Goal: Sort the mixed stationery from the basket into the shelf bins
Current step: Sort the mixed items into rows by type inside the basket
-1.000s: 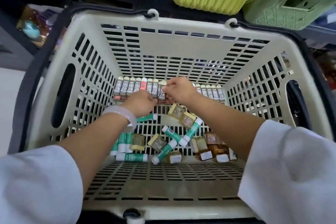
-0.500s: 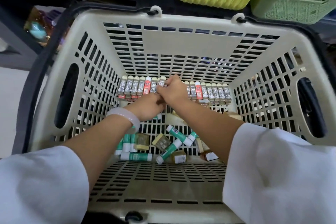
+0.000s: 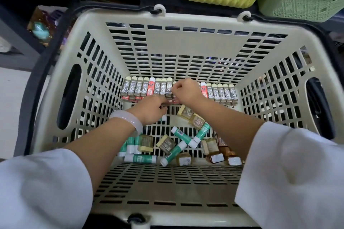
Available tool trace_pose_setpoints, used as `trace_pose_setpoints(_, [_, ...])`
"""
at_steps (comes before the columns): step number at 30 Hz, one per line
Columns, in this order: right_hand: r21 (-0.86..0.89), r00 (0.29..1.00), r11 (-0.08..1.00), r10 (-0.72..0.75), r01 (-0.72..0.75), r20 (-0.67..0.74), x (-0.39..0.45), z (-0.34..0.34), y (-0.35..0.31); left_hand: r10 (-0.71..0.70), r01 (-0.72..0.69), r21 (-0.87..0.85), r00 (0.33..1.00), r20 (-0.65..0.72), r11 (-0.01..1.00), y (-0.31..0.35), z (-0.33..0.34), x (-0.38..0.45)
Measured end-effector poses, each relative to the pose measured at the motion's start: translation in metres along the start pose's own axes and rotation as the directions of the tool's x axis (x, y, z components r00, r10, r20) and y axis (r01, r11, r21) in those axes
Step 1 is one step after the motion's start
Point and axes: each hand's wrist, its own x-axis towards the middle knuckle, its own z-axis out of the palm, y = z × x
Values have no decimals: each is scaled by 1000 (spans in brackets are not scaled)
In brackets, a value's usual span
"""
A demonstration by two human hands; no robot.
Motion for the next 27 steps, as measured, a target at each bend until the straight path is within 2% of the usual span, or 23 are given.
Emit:
trace_pose_setpoints(3, [-198, 986, 972, -98, 124, 138, -7, -31, 9, 15, -15, 23, 1000, 22, 1000, 5, 0, -2])
trace_pose_setpoints(6, [-439, 950, 863, -131, 250, 284, -20, -66, 20, 46, -45, -25, 997, 65, 999, 20, 2, -6])
trace_pose_setpoints(8, [-562, 891, 765, -33, 314, 453, -32, -83, 31, 98, -98, -5, 988, 119, 995, 35, 8, -9])
trace_pose_setpoints(10, [-642, 790, 702, 187, 307, 583, -47, -92, 44, 182, -202, 81, 962, 205, 976, 50, 20, -14])
trace_pose_setpoints(12, [-720, 686, 625, 383, 302, 619, -64, -90, 57, 285, -363, 203, 899, 332, 909, 62, 40, -18])
trace_pose_setpoints(13, [-738, 658, 594, 420, 322, 625, -73, -86, 65, 315, -448, 274, 852, 418, 851, 65, 49, -19])
trace_pose_setpoints(15, [-742, 665, 573, 407, 347, 626, -88, -75, 75, 303, -584, 394, 758, 577, 710, 66, 59, -21])
trace_pose_setpoints(17, [-740, 697, 601, 390, 302, 601, -96, -68, 79, 254, -647, 485, 717, 649, 589, 61, 57, -23])
trace_pose_setpoints(20, [-661, 687, 741, 417, 122, 595, -103, -65, 78, 113, -617, 615, 745, 657, 492, 45, 44, -27])
trace_pose_setpoints(21, [-572, 675, 819, 390, 58, 627, -105, -64, 76, 52, -581, 652, 765, 642, 487, 40, 39, -28])
trace_pose_setpoints(23, [-282, 622, 953, 288, -112, 728, -108, -59, 68, 13, -481, 701, 829, 559, 527, 33, 30, -30])
trace_pose_setpoints(25, [21, 601, 962, 154, -274, 785, -107, -56, 57, 0, -377, 772, 899, 439, 512, 29, 20, -29])
trace_pose_setpoints(26, [127, 626, 938, 110, -322, 772, -104, -58, 53, -18, -336, 804, 919, 394, 490, 30, 16, -29])
trace_pose_setpoints(27, [181, 680, 930, 91, -319, 728, -100, -61, 51, -33, -307, 824, 930, 366, 477, 31, 13, -29])
